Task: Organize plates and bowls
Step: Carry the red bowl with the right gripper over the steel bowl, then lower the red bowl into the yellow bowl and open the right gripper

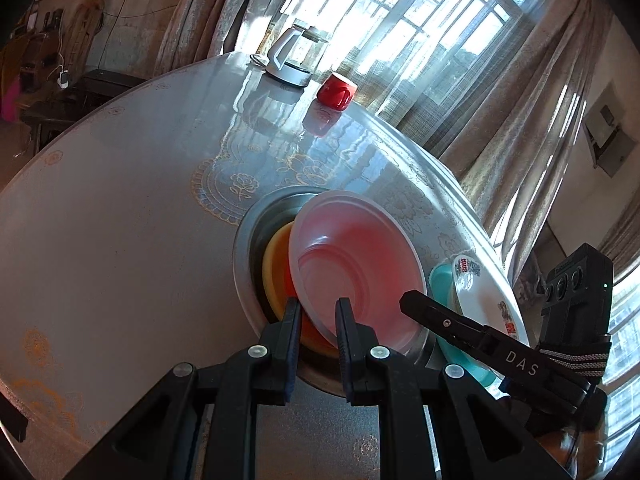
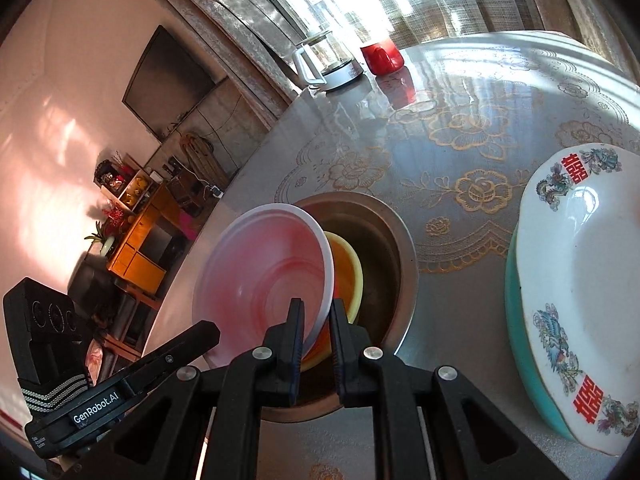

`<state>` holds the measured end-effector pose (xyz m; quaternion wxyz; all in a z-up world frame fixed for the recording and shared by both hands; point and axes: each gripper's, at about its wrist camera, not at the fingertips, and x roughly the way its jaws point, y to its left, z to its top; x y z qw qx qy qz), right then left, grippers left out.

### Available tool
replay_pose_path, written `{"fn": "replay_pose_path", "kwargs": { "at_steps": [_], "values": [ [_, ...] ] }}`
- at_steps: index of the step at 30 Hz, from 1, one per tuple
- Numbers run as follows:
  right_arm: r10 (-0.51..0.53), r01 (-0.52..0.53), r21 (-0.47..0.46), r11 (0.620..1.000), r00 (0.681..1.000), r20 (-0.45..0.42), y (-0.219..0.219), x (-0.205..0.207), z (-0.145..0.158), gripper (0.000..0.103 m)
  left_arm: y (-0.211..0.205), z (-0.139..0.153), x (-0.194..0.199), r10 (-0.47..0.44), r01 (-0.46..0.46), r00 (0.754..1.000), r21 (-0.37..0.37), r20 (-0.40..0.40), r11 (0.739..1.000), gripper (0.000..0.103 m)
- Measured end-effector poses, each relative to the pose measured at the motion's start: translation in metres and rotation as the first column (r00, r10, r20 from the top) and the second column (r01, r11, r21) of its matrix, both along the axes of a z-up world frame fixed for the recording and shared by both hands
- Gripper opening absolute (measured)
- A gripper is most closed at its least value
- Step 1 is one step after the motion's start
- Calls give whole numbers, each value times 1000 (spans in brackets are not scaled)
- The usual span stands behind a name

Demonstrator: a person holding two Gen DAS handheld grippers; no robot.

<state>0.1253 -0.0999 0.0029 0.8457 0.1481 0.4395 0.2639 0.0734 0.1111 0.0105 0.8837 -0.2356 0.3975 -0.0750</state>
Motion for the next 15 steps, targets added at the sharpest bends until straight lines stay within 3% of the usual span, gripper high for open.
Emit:
{"fn": "replay_pose_path", "kwargs": {
  "at_steps": [11, 15],
  "values": [
    [-13, 13, -34, 999, 1000, 3, -1, 3, -4, 15, 1, -6, 1, 1, 0, 1000, 8, -15, 1000, 16],
    [-14, 18, -87, 996, 999, 52, 0, -3, 1, 15, -2, -3, -1, 10, -10, 1000, 46, -2, 999, 18]
  ]
}}
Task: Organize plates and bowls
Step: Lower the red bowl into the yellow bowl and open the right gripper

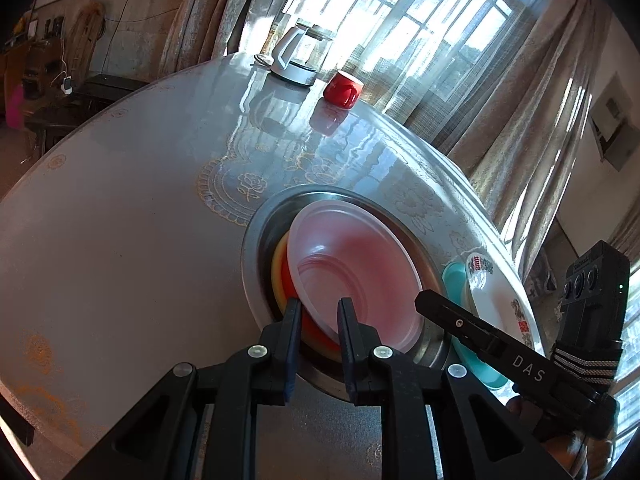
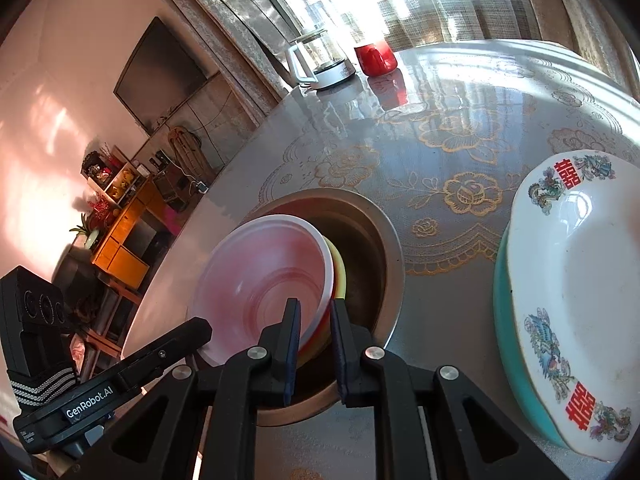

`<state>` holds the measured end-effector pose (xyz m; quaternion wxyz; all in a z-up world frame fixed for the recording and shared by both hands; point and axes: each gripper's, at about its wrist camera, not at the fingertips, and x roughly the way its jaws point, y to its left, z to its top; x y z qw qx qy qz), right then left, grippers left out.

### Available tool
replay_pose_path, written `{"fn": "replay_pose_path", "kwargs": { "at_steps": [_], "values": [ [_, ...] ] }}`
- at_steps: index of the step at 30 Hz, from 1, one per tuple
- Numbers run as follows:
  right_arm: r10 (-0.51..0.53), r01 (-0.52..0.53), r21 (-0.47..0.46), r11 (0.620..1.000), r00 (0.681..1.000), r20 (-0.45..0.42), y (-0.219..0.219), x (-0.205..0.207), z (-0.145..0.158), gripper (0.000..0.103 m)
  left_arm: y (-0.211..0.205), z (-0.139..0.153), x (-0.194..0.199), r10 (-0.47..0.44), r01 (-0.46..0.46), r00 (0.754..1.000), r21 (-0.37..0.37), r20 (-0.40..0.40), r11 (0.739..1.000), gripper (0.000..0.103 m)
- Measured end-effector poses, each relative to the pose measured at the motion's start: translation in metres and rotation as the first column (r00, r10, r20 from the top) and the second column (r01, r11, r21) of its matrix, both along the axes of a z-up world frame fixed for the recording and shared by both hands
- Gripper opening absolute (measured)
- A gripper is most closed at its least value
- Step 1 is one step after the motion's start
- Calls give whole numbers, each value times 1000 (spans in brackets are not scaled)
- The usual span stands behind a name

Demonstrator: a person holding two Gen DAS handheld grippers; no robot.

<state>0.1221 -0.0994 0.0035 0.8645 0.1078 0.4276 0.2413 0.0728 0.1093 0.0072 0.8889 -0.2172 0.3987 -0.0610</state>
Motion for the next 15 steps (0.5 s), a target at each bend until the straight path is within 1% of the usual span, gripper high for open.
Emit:
{"fn": "replay_pose_path", "kwargs": {
  "at_steps": [4, 9, 13, 14, 15],
  "values": [
    [9, -7, -53, 999, 999, 36, 6, -1, 2, 15, -6, 0, 0, 0, -1, 1000, 53, 15, 999, 18],
    [16, -11, -86, 996, 998, 56, 8, 1, 0, 14, -13, 0, 0, 4, -7, 1000, 109, 29, 994, 18],
    [9, -1, -102, 995, 997, 76, 6, 1, 2, 13, -13, 1, 2, 14, -16, 1000, 123, 23, 992, 19],
    [6, 2, -102, 995, 997, 78, 5, 1, 2, 13, -13, 2, 1, 17, -20, 999, 132, 30, 991, 22],
    [7, 1, -104, 995, 997, 78, 5, 2, 3, 13, -14, 3, 0, 16, -21, 999, 141, 39, 990, 26]
  ]
}}
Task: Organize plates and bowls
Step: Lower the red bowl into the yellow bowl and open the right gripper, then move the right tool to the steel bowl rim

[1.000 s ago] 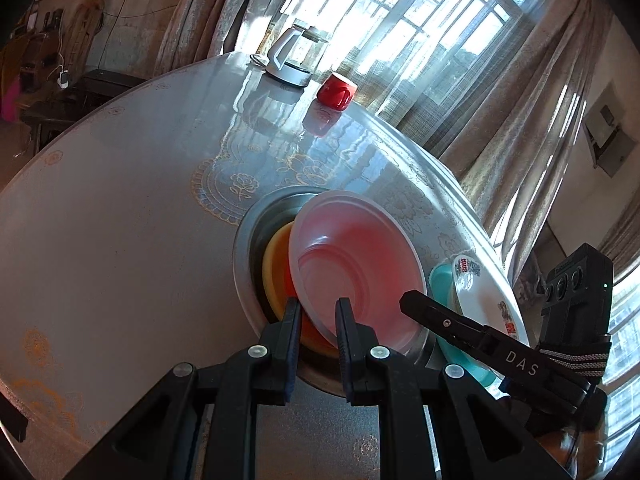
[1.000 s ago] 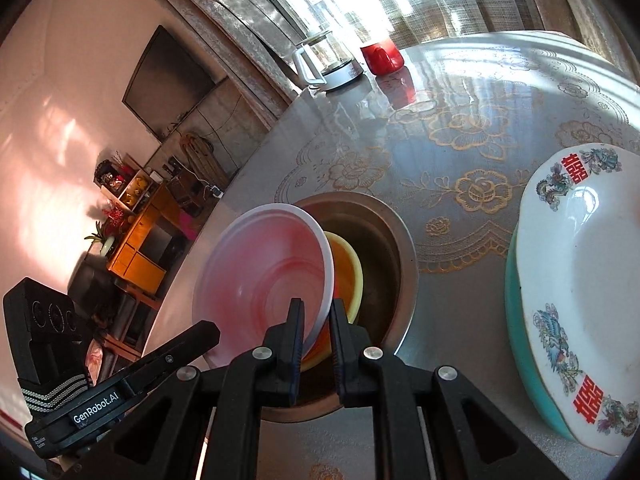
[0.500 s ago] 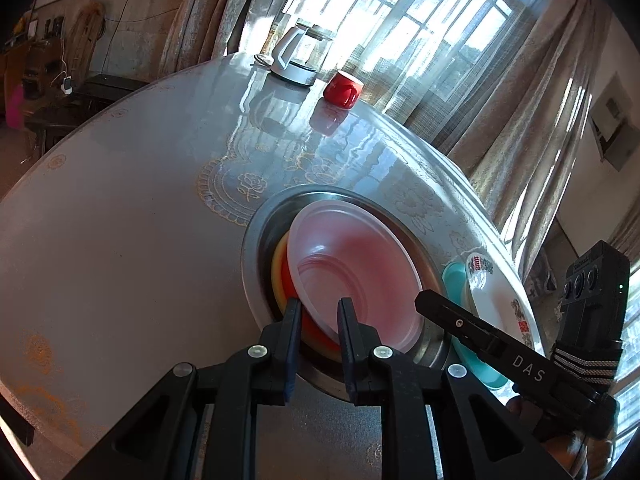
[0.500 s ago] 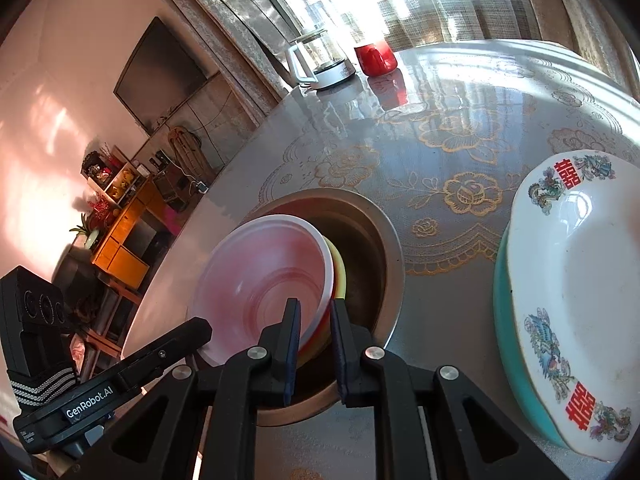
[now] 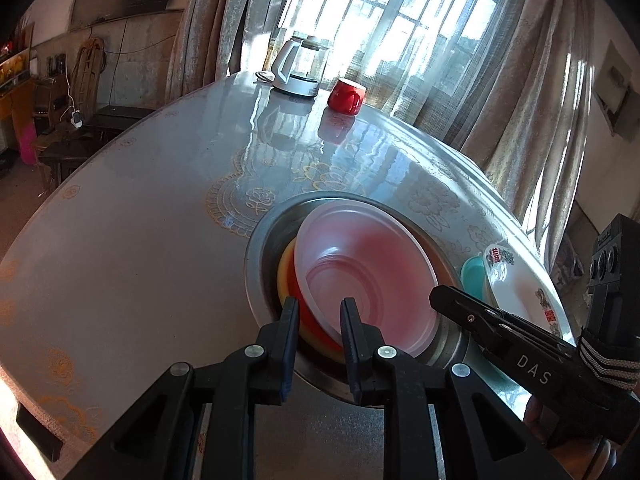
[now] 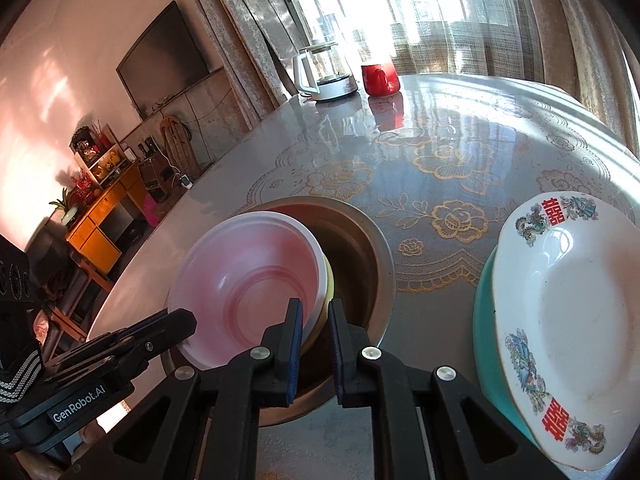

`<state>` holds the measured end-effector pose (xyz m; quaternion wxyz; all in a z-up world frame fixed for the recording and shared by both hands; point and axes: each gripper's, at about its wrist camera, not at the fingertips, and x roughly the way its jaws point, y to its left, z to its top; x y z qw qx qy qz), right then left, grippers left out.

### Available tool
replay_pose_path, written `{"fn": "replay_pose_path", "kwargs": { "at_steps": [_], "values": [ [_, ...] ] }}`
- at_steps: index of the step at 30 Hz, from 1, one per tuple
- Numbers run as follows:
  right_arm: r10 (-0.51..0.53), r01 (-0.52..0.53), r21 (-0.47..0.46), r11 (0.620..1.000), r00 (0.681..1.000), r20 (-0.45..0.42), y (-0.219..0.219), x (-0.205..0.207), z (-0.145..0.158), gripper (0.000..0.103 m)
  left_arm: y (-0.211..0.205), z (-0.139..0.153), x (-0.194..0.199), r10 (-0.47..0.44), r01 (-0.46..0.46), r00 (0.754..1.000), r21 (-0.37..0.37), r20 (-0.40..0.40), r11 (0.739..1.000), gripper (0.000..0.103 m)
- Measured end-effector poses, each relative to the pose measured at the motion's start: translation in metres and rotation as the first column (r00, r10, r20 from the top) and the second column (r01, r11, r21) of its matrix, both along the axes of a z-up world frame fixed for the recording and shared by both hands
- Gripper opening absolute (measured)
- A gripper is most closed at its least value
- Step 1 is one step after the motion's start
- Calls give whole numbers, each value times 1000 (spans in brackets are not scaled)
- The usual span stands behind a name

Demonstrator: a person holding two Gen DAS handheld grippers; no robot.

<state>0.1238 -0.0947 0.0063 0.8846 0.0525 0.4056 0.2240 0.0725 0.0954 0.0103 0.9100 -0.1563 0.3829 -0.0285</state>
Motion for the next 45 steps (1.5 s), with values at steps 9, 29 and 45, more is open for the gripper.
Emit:
{"fn": "replay_pose_path", "kwargs": {
  "at_steps": [9, 29, 45],
  "values": [
    [1, 0, 50, 999, 999, -33, -6, 0, 0, 16, 6, 5, -6, 51, -53, 998, 60, 37, 997, 39],
    [16, -14, -57, 998, 999, 37, 11, -8, 2, 16, -1, -5, -3, 76, -84, 996, 167, 51, 982, 38],
    [-16, 20, -84, 996, 999, 52, 6, -4, 4, 15, -7, -5, 0, 63, -72, 997, 214, 49, 974, 42]
  ]
}}
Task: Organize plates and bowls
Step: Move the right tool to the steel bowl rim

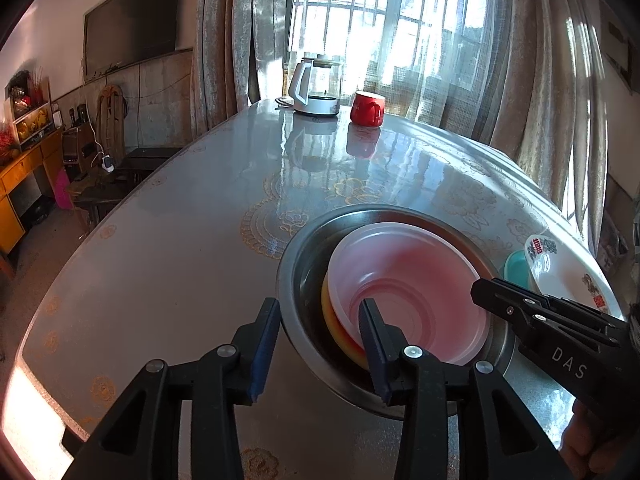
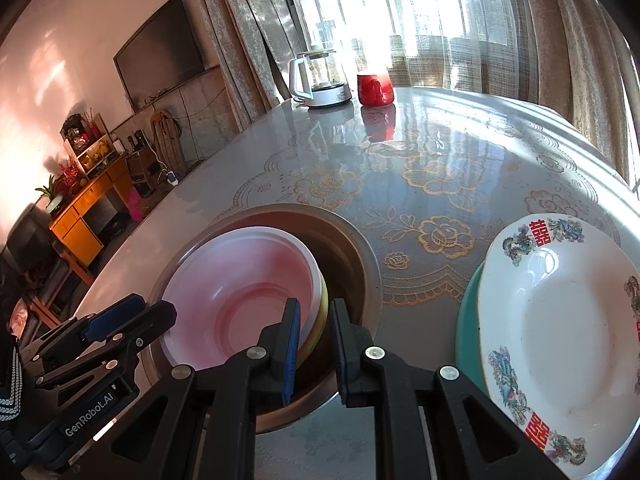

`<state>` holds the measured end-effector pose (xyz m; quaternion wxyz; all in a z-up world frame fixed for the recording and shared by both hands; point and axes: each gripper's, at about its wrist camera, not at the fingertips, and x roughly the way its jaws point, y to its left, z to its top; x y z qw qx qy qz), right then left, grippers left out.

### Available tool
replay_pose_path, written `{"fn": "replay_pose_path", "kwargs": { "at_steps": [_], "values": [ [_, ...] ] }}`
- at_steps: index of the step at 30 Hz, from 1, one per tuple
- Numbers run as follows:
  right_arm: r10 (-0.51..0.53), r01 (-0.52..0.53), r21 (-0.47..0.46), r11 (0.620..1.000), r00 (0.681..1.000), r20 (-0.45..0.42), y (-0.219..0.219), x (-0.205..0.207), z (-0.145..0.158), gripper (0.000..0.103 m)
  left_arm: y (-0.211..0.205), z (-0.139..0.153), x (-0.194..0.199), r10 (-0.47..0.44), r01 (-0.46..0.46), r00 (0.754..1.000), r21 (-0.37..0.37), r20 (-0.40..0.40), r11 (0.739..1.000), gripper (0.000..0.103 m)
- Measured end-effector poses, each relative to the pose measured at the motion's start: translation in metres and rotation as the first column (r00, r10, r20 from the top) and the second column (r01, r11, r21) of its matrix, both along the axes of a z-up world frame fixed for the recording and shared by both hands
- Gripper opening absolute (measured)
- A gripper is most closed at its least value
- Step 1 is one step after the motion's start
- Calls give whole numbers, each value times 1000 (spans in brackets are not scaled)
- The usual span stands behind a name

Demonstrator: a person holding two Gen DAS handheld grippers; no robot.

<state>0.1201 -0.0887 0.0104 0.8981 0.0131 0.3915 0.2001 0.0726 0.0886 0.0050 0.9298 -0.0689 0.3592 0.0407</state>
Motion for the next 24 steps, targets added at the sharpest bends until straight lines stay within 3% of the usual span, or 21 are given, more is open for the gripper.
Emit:
{"fn": "replay_pose_path", "kwargs": {
  "at_steps": [24],
  "values": [
    [-33, 33, 60, 998, 999, -3, -17, -10, 9, 15, -4, 6, -6, -1, 1, 1000, 11, 6, 1000, 42]
  ]
}}
